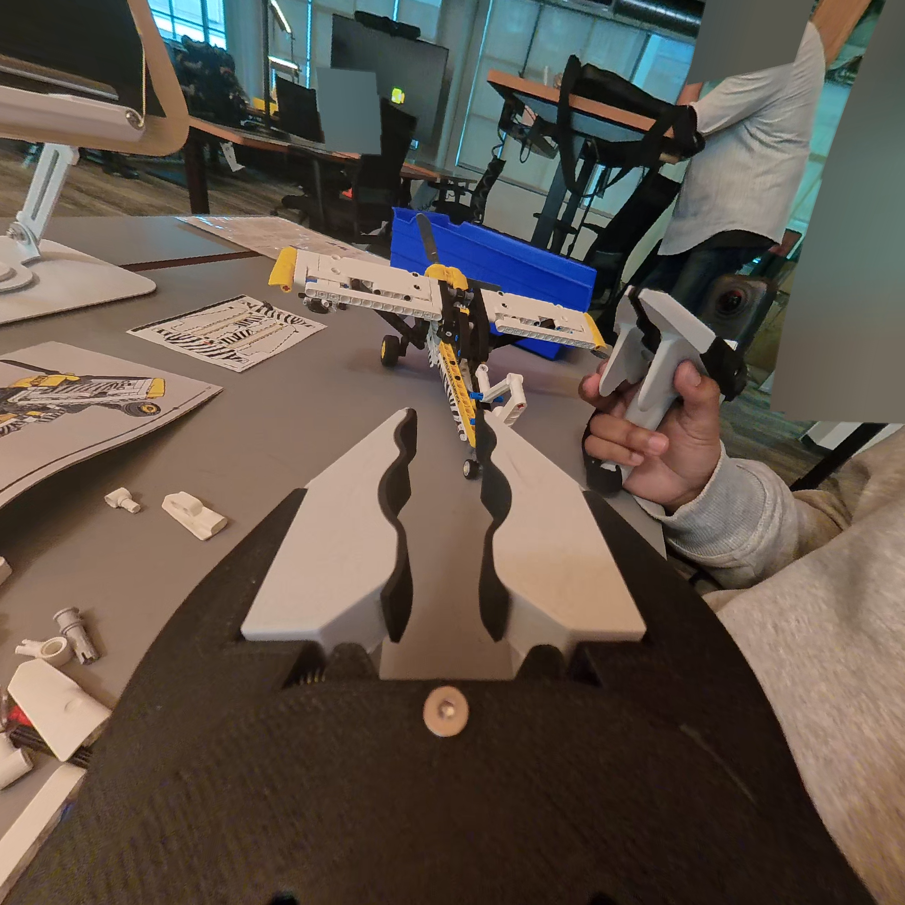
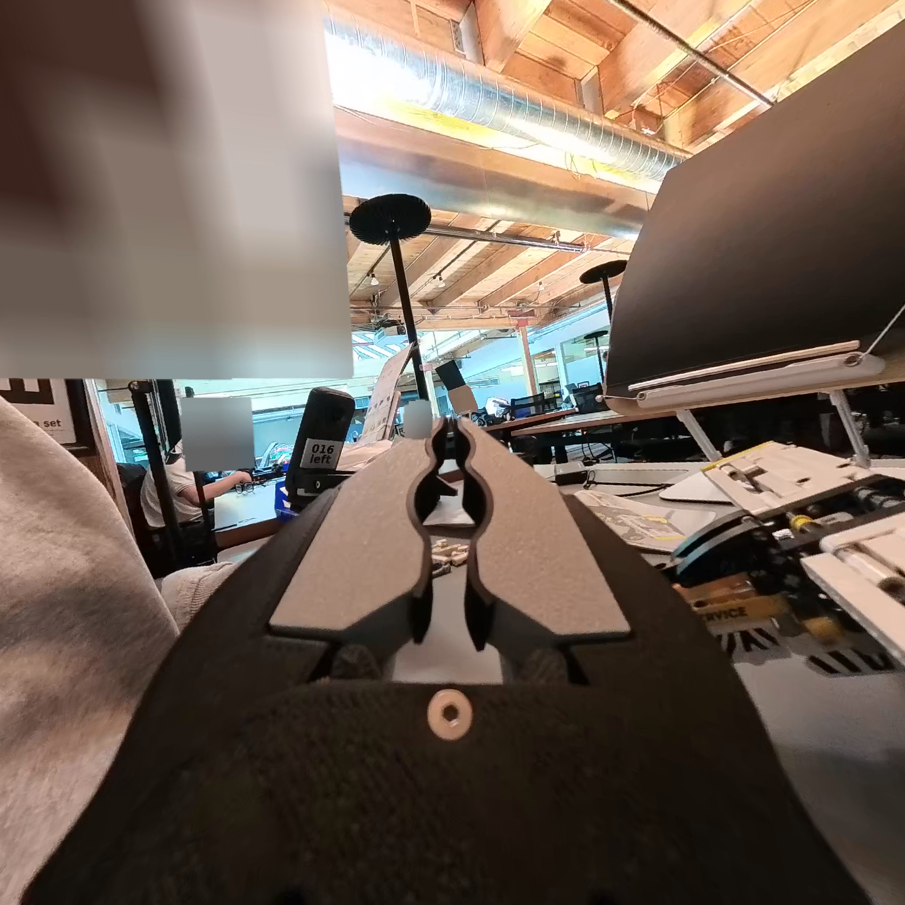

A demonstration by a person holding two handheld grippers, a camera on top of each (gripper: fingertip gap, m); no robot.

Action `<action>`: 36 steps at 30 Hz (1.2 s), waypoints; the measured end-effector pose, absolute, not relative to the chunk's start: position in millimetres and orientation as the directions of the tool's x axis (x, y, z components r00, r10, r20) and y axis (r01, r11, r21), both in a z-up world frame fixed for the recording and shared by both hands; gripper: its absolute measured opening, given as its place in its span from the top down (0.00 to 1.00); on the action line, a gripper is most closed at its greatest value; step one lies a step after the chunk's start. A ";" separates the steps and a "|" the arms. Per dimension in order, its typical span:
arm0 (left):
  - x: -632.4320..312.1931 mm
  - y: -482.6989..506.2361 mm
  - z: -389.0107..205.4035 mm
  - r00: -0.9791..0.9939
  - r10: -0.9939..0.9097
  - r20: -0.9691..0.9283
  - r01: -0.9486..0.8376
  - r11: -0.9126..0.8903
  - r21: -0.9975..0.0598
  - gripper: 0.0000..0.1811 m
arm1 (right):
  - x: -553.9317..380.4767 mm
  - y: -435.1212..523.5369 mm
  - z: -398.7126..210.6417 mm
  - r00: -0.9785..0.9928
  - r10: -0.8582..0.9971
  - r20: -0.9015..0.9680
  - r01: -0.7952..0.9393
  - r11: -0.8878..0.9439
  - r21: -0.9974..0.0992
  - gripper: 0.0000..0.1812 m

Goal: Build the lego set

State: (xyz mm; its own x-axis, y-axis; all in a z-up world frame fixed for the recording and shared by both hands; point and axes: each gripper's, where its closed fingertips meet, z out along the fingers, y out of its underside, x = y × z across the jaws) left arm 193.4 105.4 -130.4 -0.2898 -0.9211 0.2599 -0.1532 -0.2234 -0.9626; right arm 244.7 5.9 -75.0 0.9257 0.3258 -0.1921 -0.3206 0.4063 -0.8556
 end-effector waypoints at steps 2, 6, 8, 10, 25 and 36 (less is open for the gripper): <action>193.2 105.8 -130.1 -0.287 -0.922 0.258 -0.150 -0.223 -0.963 0.87 | 246.6 5.4 -74.7 0.922 0.329 -0.204 -0.334 0.409 -0.849 1.00; 193.2 105.6 -130.4 -0.289 -0.920 0.263 -0.154 -0.227 -0.962 0.87 | 247.9 5.8 -75.5 0.904 0.356 -0.235 -0.373 0.393 -0.841 1.00; 192.6 106.3 -129.3 -0.284 -0.924 0.255 -0.148 -0.221 -0.964 0.87 | 249.5 5.8 -75.2 0.904 0.354 -0.240 -0.377 0.397 -0.837 1.00; 191.5 107.0 -127.3 -0.282 -0.926 0.252 -0.137 -0.221 -0.966 0.88 | 250.0 6.8 -75.5 0.905 0.350 -0.240 -0.375 0.395 -0.838 1.00; 196.2 110.7 -133.1 -0.259 -0.909 0.326 -0.168 -0.290 -0.942 0.86 | 256.0 11.1 -78.3 0.910 0.324 -0.258 -0.376 0.387 -0.842 1.00; 254.4 221.7 -123.5 0.063 -0.993 0.097 -0.417 -0.114 -0.902 0.75 | 248.7 7.2 -76.9 0.910 0.344 -0.231 -0.362 0.390 -0.847 0.99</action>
State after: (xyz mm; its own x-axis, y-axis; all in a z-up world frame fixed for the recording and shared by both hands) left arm 254.4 221.7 -123.5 0.0631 -0.9933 0.0969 -0.4166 -0.1145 -0.9019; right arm 248.7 7.2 -76.9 0.9103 0.3437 -0.2308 -0.3618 0.3895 -0.8470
